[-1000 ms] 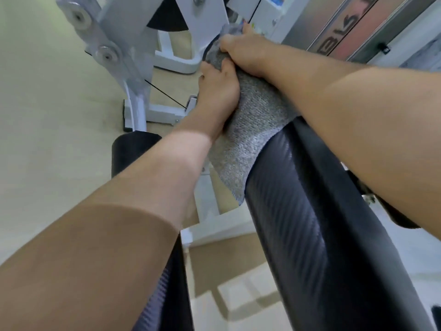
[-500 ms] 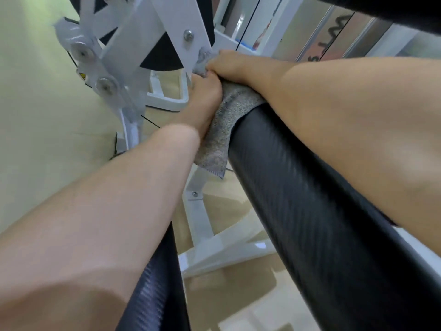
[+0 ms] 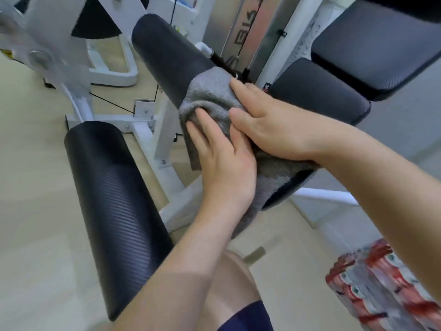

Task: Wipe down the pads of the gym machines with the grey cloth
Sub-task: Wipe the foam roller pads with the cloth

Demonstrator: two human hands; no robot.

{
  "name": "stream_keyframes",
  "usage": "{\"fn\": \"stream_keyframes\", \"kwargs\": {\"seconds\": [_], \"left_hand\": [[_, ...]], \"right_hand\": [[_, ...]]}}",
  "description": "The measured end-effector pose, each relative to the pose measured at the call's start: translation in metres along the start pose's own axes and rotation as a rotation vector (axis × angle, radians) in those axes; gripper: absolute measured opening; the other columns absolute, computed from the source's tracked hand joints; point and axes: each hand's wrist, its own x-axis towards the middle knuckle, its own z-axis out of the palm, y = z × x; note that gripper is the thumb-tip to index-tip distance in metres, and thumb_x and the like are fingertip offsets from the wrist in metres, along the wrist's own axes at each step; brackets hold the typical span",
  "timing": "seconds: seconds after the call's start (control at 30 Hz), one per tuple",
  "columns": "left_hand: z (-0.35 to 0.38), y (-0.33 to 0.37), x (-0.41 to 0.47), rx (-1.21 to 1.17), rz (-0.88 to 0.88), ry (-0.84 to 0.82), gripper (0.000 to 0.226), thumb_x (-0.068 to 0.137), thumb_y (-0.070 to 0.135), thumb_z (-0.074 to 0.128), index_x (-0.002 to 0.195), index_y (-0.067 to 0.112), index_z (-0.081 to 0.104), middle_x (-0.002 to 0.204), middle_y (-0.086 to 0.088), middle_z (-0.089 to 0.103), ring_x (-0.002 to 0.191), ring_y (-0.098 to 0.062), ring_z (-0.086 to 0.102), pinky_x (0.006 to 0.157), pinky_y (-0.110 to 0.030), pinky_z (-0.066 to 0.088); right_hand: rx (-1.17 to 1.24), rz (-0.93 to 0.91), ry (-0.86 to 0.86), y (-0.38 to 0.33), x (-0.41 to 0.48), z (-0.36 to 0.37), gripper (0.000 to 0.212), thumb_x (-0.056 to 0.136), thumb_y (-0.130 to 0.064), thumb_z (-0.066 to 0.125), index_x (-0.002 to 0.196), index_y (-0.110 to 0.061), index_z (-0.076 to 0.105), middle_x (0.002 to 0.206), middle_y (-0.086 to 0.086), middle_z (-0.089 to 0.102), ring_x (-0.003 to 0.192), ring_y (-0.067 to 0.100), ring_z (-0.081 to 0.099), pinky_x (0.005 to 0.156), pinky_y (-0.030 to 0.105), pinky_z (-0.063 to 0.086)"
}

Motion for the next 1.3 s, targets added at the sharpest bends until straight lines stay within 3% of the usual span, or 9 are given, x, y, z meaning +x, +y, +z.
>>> {"fn": "stream_keyframes", "kwargs": {"seconds": [0.2,0.43,0.53,0.63,0.77,0.97,1.03,1.17,1.3], "left_hand": [[0.005,0.0,-0.032,0.087,0.075,-0.074,0.068,0.1,0.044,0.026,0.152,0.022,-0.012,0.159,-0.007,-0.025,0.148,-0.016,-0.014,0.121,-0.035,0.002],[0.009,0.014,-0.001,0.302,0.088,-0.008,0.069,0.099,0.04,0.029,0.154,0.014,-0.004,0.161,-0.016,-0.016,0.148,-0.036,-0.01,0.118,-0.042,-0.004],[0.005,0.012,0.001,0.351,0.135,-0.004,0.068,0.098,0.041,0.028,0.154,0.012,0.001,0.161,-0.017,-0.011,0.147,-0.039,-0.011,0.119,-0.045,-0.006],[0.008,0.002,-0.025,0.378,0.353,-0.017,0.066,0.095,0.042,0.023,0.153,0.01,0.015,0.162,-0.015,0.003,0.148,-0.036,-0.007,0.12,-0.047,-0.003],[0.014,-0.009,-0.052,0.559,0.768,-0.048,0.056,0.092,0.031,0.036,0.141,0.005,0.044,0.15,-0.014,0.041,0.145,-0.036,0.024,0.118,-0.05,0.012],[0.012,0.008,-0.021,0.855,1.155,-0.196,0.039,0.09,0.023,0.046,0.119,0.004,0.064,0.117,-0.015,0.067,0.113,-0.035,0.059,0.107,-0.05,0.035],[0.012,0.01,-0.022,0.912,1.199,-0.208,0.038,0.09,0.024,0.048,0.118,0.004,0.063,0.114,-0.016,0.067,0.108,-0.037,0.059,0.105,-0.049,0.036],[0.008,0.024,-0.022,1.135,1.206,-0.279,0.043,0.084,0.027,0.053,0.121,0.005,0.06,0.114,-0.016,0.065,0.105,-0.038,0.057,0.101,-0.048,0.037],[0.018,0.052,-0.028,1.583,1.08,-0.398,0.052,0.078,0.046,0.056,0.119,0.015,0.052,0.116,-0.004,0.063,0.106,-0.031,0.057,0.079,-0.041,0.047]], "right_hand": [[0.162,0.029,0.25,0.02,-0.056,0.022,0.056,0.098,-0.049,0.035,0.15,-0.032,0.024,0.155,-0.017,0.028,0.143,0.002,0.023,0.118,0.034,0.02],[0.657,0.06,0.043,0.058,-0.026,0.013,0.071,0.073,-0.063,0.062,0.138,-0.038,0.048,0.146,-0.022,0.041,0.13,0.0,0.042,0.116,0.032,0.024],[0.7,0.023,0.111,0.061,-0.04,0.021,0.057,0.084,-0.052,0.059,0.136,-0.028,0.053,0.147,-0.013,0.044,0.131,0.003,0.043,0.116,0.032,0.025],[0.847,0.027,0.423,0.055,-0.047,0.042,0.036,0.094,-0.034,0.051,0.125,-0.019,0.063,0.129,-0.011,0.06,0.118,-0.001,0.052,0.112,0.033,0.033],[0.911,-0.025,0.995,0.046,-0.055,0.098,0.031,0.095,-0.037,0.036,0.087,-0.05,0.063,0.084,-0.023,0.063,0.089,0.008,0.057,0.089,0.046,0.047],[0.724,0.038,1.445,0.055,-0.027,0.107,0.031,0.09,-0.023,0.026,0.062,-0.027,0.039,0.062,-0.012,0.037,0.061,0.008,0.032,0.059,0.035,0.034],[0.57,-0.017,1.466,0.069,-0.022,0.111,0.036,0.09,-0.018,0.025,0.063,-0.009,0.046,0.065,-0.004,0.039,0.064,0.008,0.032,0.058,0.036,0.034],[0.422,-0.059,1.326,0.089,-0.019,0.115,0.038,0.09,-0.021,0.024,0.074,-0.003,0.053,0.076,-0.005,0.042,0.072,0.008,0.036,0.065,0.032,0.035],[0.382,-0.392,0.806,0.125,-0.045,0.087,0.036,0.099,-0.021,0.028,0.103,-0.002,0.059,0.1,-0.005,0.054,0.09,0.009,0.049,0.086,0.036,0.043]]}}
